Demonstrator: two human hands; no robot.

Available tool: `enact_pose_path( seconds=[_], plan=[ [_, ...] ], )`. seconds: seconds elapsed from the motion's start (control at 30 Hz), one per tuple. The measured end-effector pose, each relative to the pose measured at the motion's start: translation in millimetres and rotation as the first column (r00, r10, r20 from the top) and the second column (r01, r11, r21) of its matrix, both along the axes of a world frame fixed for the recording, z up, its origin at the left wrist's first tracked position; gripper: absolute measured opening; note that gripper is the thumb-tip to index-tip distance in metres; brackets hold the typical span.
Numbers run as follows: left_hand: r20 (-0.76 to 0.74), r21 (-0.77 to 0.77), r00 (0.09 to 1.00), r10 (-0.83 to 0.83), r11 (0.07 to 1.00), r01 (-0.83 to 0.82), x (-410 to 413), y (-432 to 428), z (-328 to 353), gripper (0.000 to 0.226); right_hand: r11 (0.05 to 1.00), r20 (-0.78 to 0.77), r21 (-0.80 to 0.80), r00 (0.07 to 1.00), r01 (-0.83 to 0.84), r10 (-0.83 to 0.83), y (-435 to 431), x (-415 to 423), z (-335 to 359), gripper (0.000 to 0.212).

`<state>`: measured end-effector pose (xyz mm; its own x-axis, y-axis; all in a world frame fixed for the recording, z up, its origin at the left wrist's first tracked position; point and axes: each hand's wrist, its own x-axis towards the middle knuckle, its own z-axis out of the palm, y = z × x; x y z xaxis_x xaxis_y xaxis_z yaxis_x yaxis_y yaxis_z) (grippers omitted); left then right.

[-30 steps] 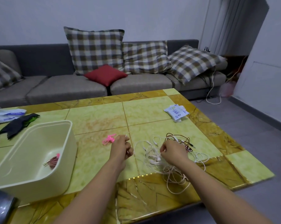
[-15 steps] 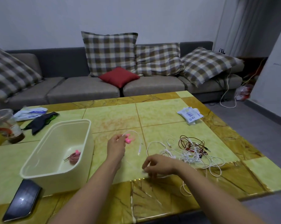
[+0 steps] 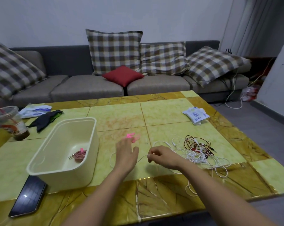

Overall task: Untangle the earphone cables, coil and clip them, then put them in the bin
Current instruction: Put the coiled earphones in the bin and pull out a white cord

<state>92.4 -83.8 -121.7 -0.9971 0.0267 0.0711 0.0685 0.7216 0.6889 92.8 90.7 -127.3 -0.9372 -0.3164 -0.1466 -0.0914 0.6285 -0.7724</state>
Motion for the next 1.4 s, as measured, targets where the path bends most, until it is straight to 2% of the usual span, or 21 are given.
enact_pose_path(
  seconds=[0.07, 0.13, 0.17, 0.23, 0.33, 0.4, 0.47, 0.53, 0.57, 0.63, 0.7, 0.8, 0.87, 0.93, 0.97, 1.03, 1.1, 1.17, 1.2, 1.3, 1.4],
  plan=[
    [0.155, 0.197, 0.951, -0.266, 0.952, 0.234, 5.7, 7.8, -1.1, 0.026, 0.999, -0.036, -0.031, 0.999, 0.022, -0.023, -2.2, 1.1, -0.3, 0.024],
    [0.192, 0.167, 0.918, -0.348, 0.933, 0.319, 7.7, 9.1, -7.2, 0.025, 0.999, -0.027, -0.037, 0.999, 0.037, -0.038, -0.6, 2.2, 2.2, 0.022],
    [0.163, 0.121, 0.938, -0.307, 0.949, 0.290, 6.8, 8.8, -10.4, 0.027, 0.999, -0.006, -0.007, 0.999, 0.035, -0.035, 3.0, 3.8, 4.0, 0.021],
    [0.110, 0.086, 0.990, -0.084, 0.993, 0.074, 3.3, -0.4, -14.2, 0.029, 0.995, 0.027, 0.100, 0.999, 0.025, -0.028, 11.7, 4.5, 5.5, 0.018],
    [0.126, 0.048, 0.959, 0.255, 0.964, -0.263, -6.2, -24.0, -15.6, 0.029, 0.979, -0.023, 0.163, 0.992, 0.123, -0.121, 26.1, 6.1, 4.6, 0.019],
    [0.158, -0.063, 0.938, 0.309, 0.951, -0.303, -9.8, -34.0, -13.2, 0.030, 0.975, -0.066, 0.124, 0.982, 0.186, -0.179, 30.1, 8.0, 3.3, 0.020],
    [0.155, -0.270, 0.945, 0.288, 0.932, -0.240, -7.1, -31.1, -9.5, 0.032, 0.977, -0.094, 0.103, 0.980, 0.186, -0.176, 27.5, 9.3, 3.5, 0.019],
    [0.017, -0.348, 0.978, 0.207, 0.918, -0.189, 0.7, -21.1, -4.6, 0.041, 0.981, -0.128, 0.111, 0.982, 0.156, -0.142, 20.9, 10.4, 5.1, 0.018],
    [-0.084, -0.294, 0.989, 0.124, 0.945, -0.144, 4.8, -14.5, -2.1, 0.045, 0.982, -0.144, 0.122, 0.981, 0.147, -0.129, 17.5, 10.3, 5.7, 0.018],
    [-0.198, -0.172, 0.974, -0.112, 0.982, 0.078, 11.7, 1.5, 1.8, 0.050, 0.981, -0.175, 0.140, 0.979, 0.134, -0.109, 11.5, 9.3, 7.1, 0.018],
    [-0.088, -0.103, 0.952, -0.295, 0.953, 0.285, 14.3, 20.0, 0.5, 0.048, 0.980, -0.205, 0.159, 0.975, 0.116, -0.082, 7.7, 8.6, 8.7, 0.018],
    [0.162, -0.035, 0.927, -0.340, 0.936, 0.349, 15.1, 40.6, -7.2, 0.033, 0.985, -0.175, 0.160, 0.984, 0.068, -0.039, 8.8, 10.0, 8.1, 0.027],
    [0.156, -0.167, 0.944, -0.290, 0.934, 0.315, 14.3, 47.8, -11.3, 0.029, 0.988, -0.099, 0.150, 0.995, 0.043, -0.028, 13.1, 13.5, 6.0, 0.023],
    [0.117, -0.304, 0.961, -0.251, 0.912, 0.275, 10.8, 48.1, -16.2, 0.031, 0.966, -0.024, 0.256, 0.999, 0.036, -0.031, 20.3, 15.4, 1.6, 0.009],
    [0.102, -0.299, 0.969, -0.225, 0.922, 0.246, 8.1, 46.8, -18.6, 0.032, 0.929, 0.014, 0.370, 0.999, 0.031, -0.039, 25.5, 14.8, -1.6, 0.007],
    [0.068, -0.201, 0.988, -0.140, 0.968, 0.151, 3.3, 44.8, -18.9, 0.031, 0.785, 0.043, 0.617, 0.995, 0.048, -0.095, 39.2, 14.5, -4.1, 0.009],
    [-0.005, -0.111, 1.000, 0.010, 0.994, -0.011, -0.9, 43.3, -13.6, 0.030, 0.626, -0.100, 0.755, 0.979, 0.192, -0.180, 53.6, 13.9, -2.5, 0.021],
    [-0.059, -0.016, 0.983, 0.174, 0.984, -0.175, -4.9, 41.4, -6.0, 0.031, 0.492, -0.320, 0.779, 0.921, 0.389, -0.222, 70.4, 9.9, -1.2, 0.029],
    [-0.068, 0.041, 0.968, 0.241, 0.970, -0.238, -6.4, 39.4, -2.4, 0.031, 0.460, -0.399, 0.754, 0.884, 0.468, -0.244, 79.2, 8.2, -1.1, 0.031],
    [-0.091, 0.113, 0.940, 0.330, 0.941, -0.319, -6.8, 30.7, -0.2, 0.027, 0.494, -0.397, 0.713, 0.867, 0.497, -0.300, 97.9, 6.9, -7.5, 0.035],
    [-0.060, 0.113, 0.941, 0.332, 0.939, -0.325, -3.3, 26.4, -6.7, 0.027, 0.635, -0.369, 0.622, 0.887, 0.458, -0.279, 89.9, 8.7, -14.9, 0.029]
  ],
)
